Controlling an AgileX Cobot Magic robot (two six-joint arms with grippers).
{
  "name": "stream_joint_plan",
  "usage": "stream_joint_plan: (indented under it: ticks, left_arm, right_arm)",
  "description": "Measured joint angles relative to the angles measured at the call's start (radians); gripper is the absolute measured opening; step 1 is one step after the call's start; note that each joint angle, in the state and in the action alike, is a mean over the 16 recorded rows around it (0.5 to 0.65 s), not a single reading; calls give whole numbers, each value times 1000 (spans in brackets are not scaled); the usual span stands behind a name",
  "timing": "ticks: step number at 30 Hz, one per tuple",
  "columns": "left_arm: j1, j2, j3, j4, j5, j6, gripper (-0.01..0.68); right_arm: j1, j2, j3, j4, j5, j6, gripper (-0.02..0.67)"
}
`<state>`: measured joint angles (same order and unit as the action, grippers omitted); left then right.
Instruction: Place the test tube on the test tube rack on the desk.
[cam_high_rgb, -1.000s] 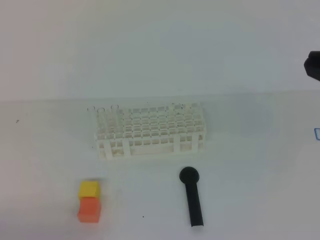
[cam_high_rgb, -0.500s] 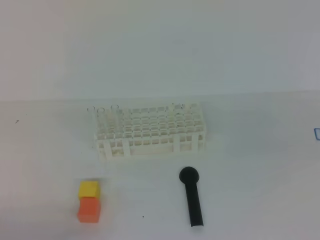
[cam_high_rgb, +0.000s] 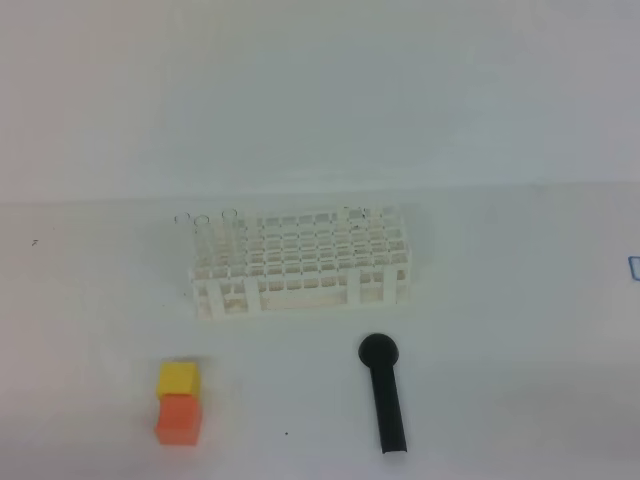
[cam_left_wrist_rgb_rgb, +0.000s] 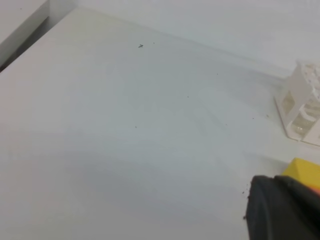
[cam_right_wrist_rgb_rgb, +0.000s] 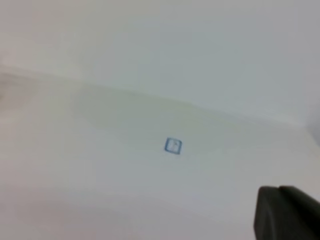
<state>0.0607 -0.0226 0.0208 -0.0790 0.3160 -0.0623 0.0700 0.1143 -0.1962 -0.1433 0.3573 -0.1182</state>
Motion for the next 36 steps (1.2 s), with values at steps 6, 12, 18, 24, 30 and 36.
stream_joint_plan:
  ticks: [6, 12, 18, 24, 30, 36]
  left_arm:
    - [0, -1, 0, 0, -1, 0, -1]
    - [0, -2, -6, 0, 6, 0, -1]
    - [0, -4, -6, 0, 13, 0, -1]
    - [0, -4, -6, 0, 18, 0, -1]
    - [0, -1, -8, 0, 17, 1, -1]
    - [0, 0, -10, 0, 17, 1, -1]
  right_arm:
    - [-63, -108, 142, -85, 3, 164, -1]
    - [-80, -126, 206, -131, 8, 269, -1]
    - [-80, -127, 218, -135, 9, 294, -1]
    - [-80, -127, 218, -125, 9, 270, -1]
    - [-80, -127, 218, -57, 9, 167, -1]
    - [-80, -127, 218, 26, 9, 57, -1]
